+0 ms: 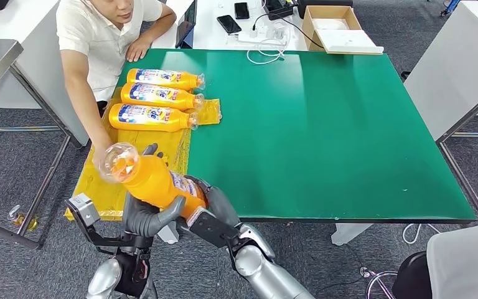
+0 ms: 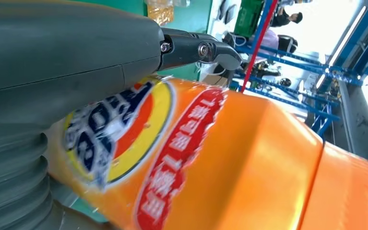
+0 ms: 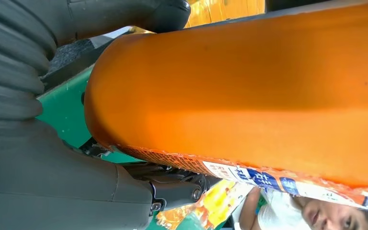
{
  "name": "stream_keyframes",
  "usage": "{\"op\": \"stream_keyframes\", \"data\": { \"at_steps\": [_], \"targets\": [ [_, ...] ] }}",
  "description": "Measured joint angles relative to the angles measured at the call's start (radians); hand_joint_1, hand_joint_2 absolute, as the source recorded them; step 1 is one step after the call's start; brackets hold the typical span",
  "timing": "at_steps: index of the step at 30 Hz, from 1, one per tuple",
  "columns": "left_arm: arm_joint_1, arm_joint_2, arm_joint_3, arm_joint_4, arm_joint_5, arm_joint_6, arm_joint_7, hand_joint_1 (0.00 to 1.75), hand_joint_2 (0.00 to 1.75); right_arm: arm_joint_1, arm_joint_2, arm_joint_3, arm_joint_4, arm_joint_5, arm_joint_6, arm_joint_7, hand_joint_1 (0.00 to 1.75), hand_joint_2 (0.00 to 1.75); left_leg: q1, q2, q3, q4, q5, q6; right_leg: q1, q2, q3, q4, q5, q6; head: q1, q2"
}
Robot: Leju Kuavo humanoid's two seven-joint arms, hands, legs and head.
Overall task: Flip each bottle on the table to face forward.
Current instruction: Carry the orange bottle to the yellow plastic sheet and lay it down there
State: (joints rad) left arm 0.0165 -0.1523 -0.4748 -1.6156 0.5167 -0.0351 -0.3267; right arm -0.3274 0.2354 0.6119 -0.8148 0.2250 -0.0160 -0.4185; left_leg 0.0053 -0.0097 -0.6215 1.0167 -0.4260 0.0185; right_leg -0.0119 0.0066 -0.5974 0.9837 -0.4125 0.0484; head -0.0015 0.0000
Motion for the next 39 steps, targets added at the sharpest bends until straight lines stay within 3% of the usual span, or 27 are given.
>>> {"op": "stream_keyframes", "data": {
  "at_steps": [3,4,24,25,28,29,32,39],
  "targets": [
    [0.000,-0.006,0.013,0.001,0.019,0.003,0.008,1.53,1.75,0.000,0.002,0.012,0.005,0.006,0.004,0.000,1.75,1.75,0.000,0.000,0.000,0.000,0.000,0.000,0.000,0.000,0.000,0.000,0.000,0.000,0.000,0.000],
    [0.001,-0.007,0.016,0.002,0.023,-0.001,0.010,1.75,1.75,-0.001,0.002,0.016,0.006,0.007,0.005,0.000,1.75,1.75,0.000,0.000,0.000,0.000,0.000,0.000,0.000,0.000,0.000,0.000,0.000,0.000,0.000,0.000],
    [-0.005,0.010,0.045,0.046,-0.007,-0.138,-0.004,1.75,1.75,-0.010,-0.015,0.027,0.017,-0.016,0.052,-0.035,1.73,1.75,0.000,0.000,0.000,0.000,0.000,0.000,0.000,0.000,0.000,0.000,0.000,0.000,0.000,0.000],
    [-0.003,0.010,0.048,0.046,-0.008,-0.142,-0.004,1.75,1.75,-0.009,-0.016,0.027,0.014,-0.016,0.056,-0.035,1.53,1.75,0.000,0.000,0.000,0.000,0.000,0.000,0.000,0.000,0.000,0.000,0.000,0.000,0.000,0.000],
    [-0.001,0.012,0.054,0.045,-0.012,-0.152,-0.004,1.75,1.75,-0.005,-0.019,0.028,0.009,-0.016,0.066,-0.034,0.24,1.75,0.000,0.000,0.000,0.000,0.000,0.000,0.000,0.000,0.000,0.000,0.000,0.000,0.000,0.000],
    [0.000,0.012,0.054,0.045,-0.016,-0.153,-0.003,1.75,1.75,-0.004,-0.019,0.029,0.007,-0.014,0.070,-0.034,0.00,1.31,0.000,0.000,0.000,0.000,0.000,0.000,0.000,0.000,0.000,0.000,0.000,0.000,0.000,0.000],
    [0.000,0.013,0.055,0.045,-0.054,-0.137,-0.001,1.75,1.75,0.004,-0.021,0.037,0.003,-0.001,0.070,-0.032,0.00,0.00,0.000,0.000,0.000,0.000,0.000,0.000,0.000,0.000,0.000,0.000,0.000,0.000,0.000,0.000],
    [-0.001,0.021,0.059,0.044,-0.140,-0.086,-0.005,1.75,1.75,0.043,-0.024,0.037,-0.025,0.029,0.021,-0.035,0.00,0.00,0.000,0.000,0.000,0.000,0.000,0.000,0.000,0.000,0.000,0.000,0.000,0.000,0.000,0.000]
  ]
}}
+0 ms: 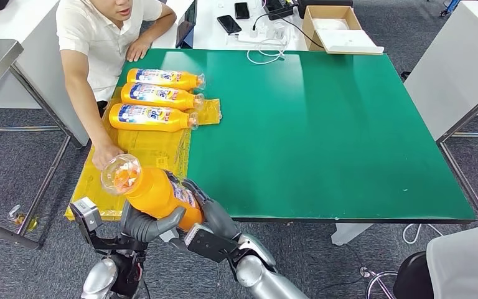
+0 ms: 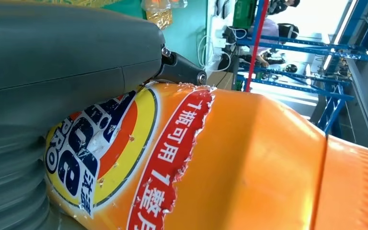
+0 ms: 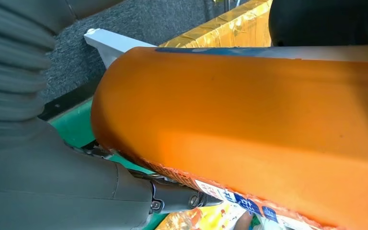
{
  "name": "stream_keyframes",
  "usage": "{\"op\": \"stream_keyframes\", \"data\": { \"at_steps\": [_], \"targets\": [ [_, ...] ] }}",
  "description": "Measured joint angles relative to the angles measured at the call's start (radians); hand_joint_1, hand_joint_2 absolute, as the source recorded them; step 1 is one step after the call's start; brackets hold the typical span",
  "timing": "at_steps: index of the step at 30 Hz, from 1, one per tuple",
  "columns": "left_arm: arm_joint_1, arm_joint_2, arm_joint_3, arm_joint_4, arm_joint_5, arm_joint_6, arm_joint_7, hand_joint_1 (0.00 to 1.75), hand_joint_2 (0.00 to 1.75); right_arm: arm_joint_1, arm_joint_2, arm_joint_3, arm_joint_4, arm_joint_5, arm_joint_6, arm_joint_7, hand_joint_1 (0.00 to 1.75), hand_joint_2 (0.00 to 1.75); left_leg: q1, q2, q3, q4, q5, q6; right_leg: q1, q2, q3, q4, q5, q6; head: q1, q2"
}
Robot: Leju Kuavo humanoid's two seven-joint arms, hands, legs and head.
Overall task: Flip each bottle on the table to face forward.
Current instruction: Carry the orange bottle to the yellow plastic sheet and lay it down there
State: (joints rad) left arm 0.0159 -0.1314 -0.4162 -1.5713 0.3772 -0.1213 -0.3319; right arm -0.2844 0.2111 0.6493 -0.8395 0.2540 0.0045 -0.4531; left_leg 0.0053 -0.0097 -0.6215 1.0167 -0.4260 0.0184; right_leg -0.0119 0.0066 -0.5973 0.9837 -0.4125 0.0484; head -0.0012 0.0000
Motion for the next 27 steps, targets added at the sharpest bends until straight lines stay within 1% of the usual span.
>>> {"op": "stream_keyframes", "data": {
  "at_steps": [2,5,9,11,13,15,19,23,27],
  "targets": [
    [-0.001,0.002,0.000,-0.001,-0.038,0.020,-0.008,1.75,1.75,0.010,-0.002,0.000,-0.011,0.008,-0.022,-0.008,0.00,0.00,0.000,0.000,0.000,0.000,0.000,0.000,0.000,0.000,0.000,0.000,0.000,0.000,0.000,0.000],
    [-0.006,0.008,0.002,-0.007,-0.131,0.074,-0.021,1.75,1.75,0.051,-0.013,-0.007,-0.062,0.030,-0.104,-0.057,0.00,0.00,0.000,0.000,0.000,0.000,0.000,0.000,0.000,0.000,0.000,0.000,0.000,0.000,0.000,0.000],
    [0.000,0.019,0.026,-0.030,-0.165,0.117,-0.031,1.75,1.75,0.147,-0.033,-0.048,-0.195,0.045,-0.229,-0.141,0.00,1.75,0.000,0.000,0.000,0.000,-0.001,0.000,0.000,0.000,0.000,0.000,0.000,0.000,0.000,0.000],
    [0.021,0.025,0.049,-0.049,-0.148,0.129,-0.034,1.75,1.75,0.190,-0.039,-0.077,-0.269,0.039,-0.270,-0.163,0.00,1.75,0.000,0.001,0.000,0.000,-0.002,-0.001,0.000,0.001,-0.001,0.000,0.000,0.000,0.000,0.000],
    [0.041,0.028,0.070,-0.074,-0.134,0.144,-0.042,1.75,1.75,0.226,-0.045,-0.107,-0.316,0.023,-0.285,-0.167,0.00,1.75,0.000,0.000,0.000,0.000,-0.002,-0.001,0.000,0.000,-0.001,0.000,-0.001,-0.001,0.000,0.000],
    [0.050,0.032,0.089,-0.096,-0.168,0.184,-0.052,1.75,1.75,0.253,-0.049,-0.135,-0.337,0.001,-0.299,-0.173,0.00,1.75,0.000,0.000,0.000,0.000,-0.002,-0.001,0.000,0.000,-0.001,0.000,-0.001,-0.001,0.000,0.000],
    [0.056,0.050,0.103,-0.115,-0.407,0.315,-0.059,1.75,1.75,0.294,-0.050,-0.182,-0.348,-0.044,-0.352,-0.177,0.00,1.75,0.000,0.000,0.000,0.000,-0.002,-0.001,0.000,0.000,0.000,0.000,-0.001,-0.001,0.000,0.000],
    [0.061,0.071,0.104,-0.116,-0.573,0.370,-0.044,1.75,1.75,0.318,-0.049,-0.231,-0.355,-0.079,-0.382,-0.169,0.00,1.75,0.000,0.000,0.000,0.000,-0.002,-0.001,0.000,0.000,-0.001,0.000,-0.001,-0.001,0.000,0.000],
    [0.038,0.078,0.102,-0.081,-0.760,0.439,-0.009,1.75,1.75,0.323,-0.042,-0.271,-0.356,-0.099,-0.379,-0.161,0.00,1.75,0.000,0.000,0.000,0.000,-0.001,-0.001,0.000,0.000,-0.001,0.000,-0.001,-0.001,0.000,0.000]
  ]
}}
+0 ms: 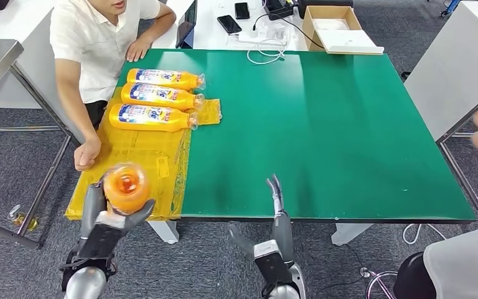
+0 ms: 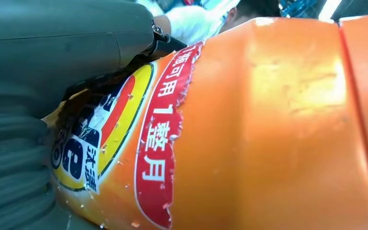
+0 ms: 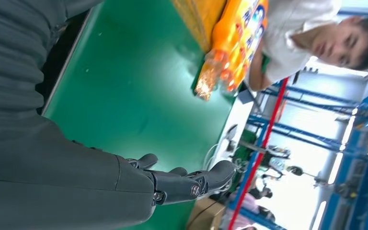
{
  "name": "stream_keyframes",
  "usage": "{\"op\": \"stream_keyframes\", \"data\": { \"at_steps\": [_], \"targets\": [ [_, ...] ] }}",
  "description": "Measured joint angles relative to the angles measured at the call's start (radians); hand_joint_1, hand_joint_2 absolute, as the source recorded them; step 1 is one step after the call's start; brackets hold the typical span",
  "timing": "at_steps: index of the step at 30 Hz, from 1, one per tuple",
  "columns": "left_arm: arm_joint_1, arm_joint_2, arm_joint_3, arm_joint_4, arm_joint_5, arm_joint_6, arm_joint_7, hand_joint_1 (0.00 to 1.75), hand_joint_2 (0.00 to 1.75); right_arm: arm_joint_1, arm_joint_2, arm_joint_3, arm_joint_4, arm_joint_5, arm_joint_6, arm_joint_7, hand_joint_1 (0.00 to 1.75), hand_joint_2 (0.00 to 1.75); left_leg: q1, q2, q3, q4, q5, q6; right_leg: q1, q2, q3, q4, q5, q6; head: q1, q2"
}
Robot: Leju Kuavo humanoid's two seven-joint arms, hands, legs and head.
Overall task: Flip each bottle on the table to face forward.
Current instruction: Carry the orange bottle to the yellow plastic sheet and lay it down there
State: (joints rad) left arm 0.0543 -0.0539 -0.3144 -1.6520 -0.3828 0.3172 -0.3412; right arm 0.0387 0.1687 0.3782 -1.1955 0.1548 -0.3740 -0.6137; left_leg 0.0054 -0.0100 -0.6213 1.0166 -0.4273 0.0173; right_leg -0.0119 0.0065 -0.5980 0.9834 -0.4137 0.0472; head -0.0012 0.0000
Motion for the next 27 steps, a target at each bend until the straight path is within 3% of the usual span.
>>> {"op": "stream_keyframes", "data": {
  "at_steps": [10,20,27],
  "targets": [
    [-0.222,-0.001,-0.069,0.404,-0.404,0.070,0.159,1.75,1.75,-0.029,0.031,-0.027,0.013,-0.007,0.065,0.006,0.00,1.75,0.000,0.000,0.001,0.000,0.001,0.000,0.000,0.000,0.001,0.000,0.001,0.000,0.000,0.000],
    [-0.369,-0.017,-0.101,0.632,-0.569,0.126,0.232,1.75,1.75,-0.044,0.044,-0.029,0.030,-0.002,0.087,0.009,0.00,1.75,0.000,0.001,0.002,0.000,0.001,0.000,0.000,0.000,0.002,0.001,0.001,0.000,0.000,0.000],
    [-0.498,-0.049,-0.134,0.829,-0.764,0.058,0.311,1.75,1.75,-0.052,0.051,-0.031,0.036,0.006,0.103,0.018,0.00,1.75,0.000,0.000,0.003,0.000,0.002,-0.001,0.000,0.000,0.003,0.001,0.001,0.000,0.000,0.000]
  ]
}}
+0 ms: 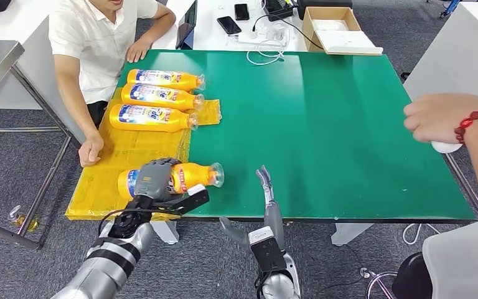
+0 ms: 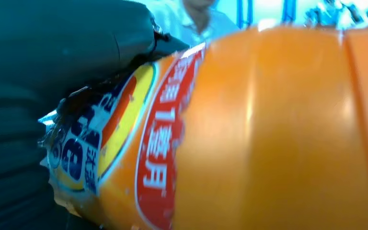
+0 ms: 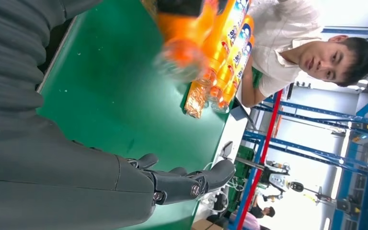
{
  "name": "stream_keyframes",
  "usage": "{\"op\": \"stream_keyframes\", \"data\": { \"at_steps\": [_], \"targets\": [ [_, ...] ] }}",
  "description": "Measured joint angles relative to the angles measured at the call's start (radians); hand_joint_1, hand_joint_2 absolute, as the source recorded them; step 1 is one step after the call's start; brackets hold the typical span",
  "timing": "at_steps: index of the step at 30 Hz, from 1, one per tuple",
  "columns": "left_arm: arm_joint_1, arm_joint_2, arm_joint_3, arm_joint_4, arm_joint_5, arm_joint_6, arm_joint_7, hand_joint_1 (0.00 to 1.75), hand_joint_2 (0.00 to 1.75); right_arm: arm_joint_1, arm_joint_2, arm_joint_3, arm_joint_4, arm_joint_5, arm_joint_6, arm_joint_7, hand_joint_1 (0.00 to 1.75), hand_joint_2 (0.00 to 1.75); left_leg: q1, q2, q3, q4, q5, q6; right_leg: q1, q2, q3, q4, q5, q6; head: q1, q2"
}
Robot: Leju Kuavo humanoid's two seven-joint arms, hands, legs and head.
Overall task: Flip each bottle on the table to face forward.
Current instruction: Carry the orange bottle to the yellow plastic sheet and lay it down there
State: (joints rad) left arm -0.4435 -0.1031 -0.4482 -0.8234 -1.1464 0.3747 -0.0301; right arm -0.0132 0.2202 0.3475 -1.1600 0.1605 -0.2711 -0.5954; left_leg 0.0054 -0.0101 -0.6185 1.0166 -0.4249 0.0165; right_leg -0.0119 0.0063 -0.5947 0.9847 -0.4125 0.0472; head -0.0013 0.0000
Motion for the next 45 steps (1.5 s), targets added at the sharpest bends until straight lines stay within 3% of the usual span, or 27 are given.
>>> {"op": "stream_keyframes", "data": {
  "at_steps": [8,13,14,18,19,27,36,45],
  "targets": [
    [-0.129,-0.045,-0.017,0.220,0.086,-0.163,-0.013,1.75,1.75,-0.028,0.012,-0.005,0.017,-0.002,0.021,0.002,0.00,1.75,0.000,-0.004,0.003,0.000,0.000,0.000,0.000,-0.002,0.005,0.000,-0.001,0.000,0.000,0.000],
    [-0.194,-0.048,-0.017,0.318,0.082,-0.220,0.061,1.71,1.75,-0.044,0.018,-0.009,0.035,-0.002,0.021,0.003,0.00,1.75,0.000,-0.005,0.009,-0.001,0.000,-0.001,0.000,-0.003,0.011,0.000,-0.001,-0.001,0.000,0.000],
    [-0.205,-0.048,-0.017,0.334,0.079,-0.227,0.079,1.64,1.75,-0.047,0.018,-0.009,0.041,-0.002,0.020,0.004,0.00,1.75,0.000,-0.005,0.010,-0.001,0.000,-0.001,0.000,-0.003,0.012,0.000,-0.001,-0.001,0.000,0.000],
    [-0.233,-0.047,-0.011,0.383,0.101,-0.238,0.101,0.19,1.75,-0.057,0.020,-0.011,0.065,-0.003,0.019,0.004,0.00,1.75,0.000,-0.005,0.014,-0.001,0.000,-0.001,0.000,-0.003,0.016,0.000,-0.001,-0.001,0.000,0.000],
    [-0.237,-0.046,-0.004,0.391,0.116,-0.245,0.093,0.10,1.75,-0.059,0.021,-0.011,0.071,-0.003,0.019,0.003,0.00,1.75,0.000,-0.005,0.015,-0.001,0.000,-0.001,0.000,-0.003,0.016,0.000,-0.001,-0.001,0.000,0.000],
    [-0.246,-0.037,0.055,0.414,0.190,-0.288,0.039,0.00,1.75,-0.072,0.024,-0.013,0.104,-0.003,0.019,0.001,0.00,1.75,0.000,-0.004,0.015,-0.001,0.000,-0.001,0.000,-0.003,0.017,0.001,-0.001,-0.001,0.000,0.000],
    [-0.245,-0.018,0.171,0.414,0.430,-0.430,-0.139,0.00,1.75,-0.089,0.025,-0.004,0.147,-0.009,0.020,-0.022,0.00,1.75,0.000,-0.005,0.017,-0.001,0.000,-0.001,0.000,-0.003,0.018,0.001,-0.001,-0.001,0.000,0.000],
    [-0.234,-0.008,0.222,0.409,0.498,-0.465,-0.208,0.00,1.75,-0.104,0.027,0.004,0.183,-0.017,0.020,-0.033,0.00,1.75,0.000,-0.005,0.020,-0.001,0.000,-0.001,0.000,-0.003,0.021,0.000,-0.002,-0.001,0.000,0.000]
  ]
}}
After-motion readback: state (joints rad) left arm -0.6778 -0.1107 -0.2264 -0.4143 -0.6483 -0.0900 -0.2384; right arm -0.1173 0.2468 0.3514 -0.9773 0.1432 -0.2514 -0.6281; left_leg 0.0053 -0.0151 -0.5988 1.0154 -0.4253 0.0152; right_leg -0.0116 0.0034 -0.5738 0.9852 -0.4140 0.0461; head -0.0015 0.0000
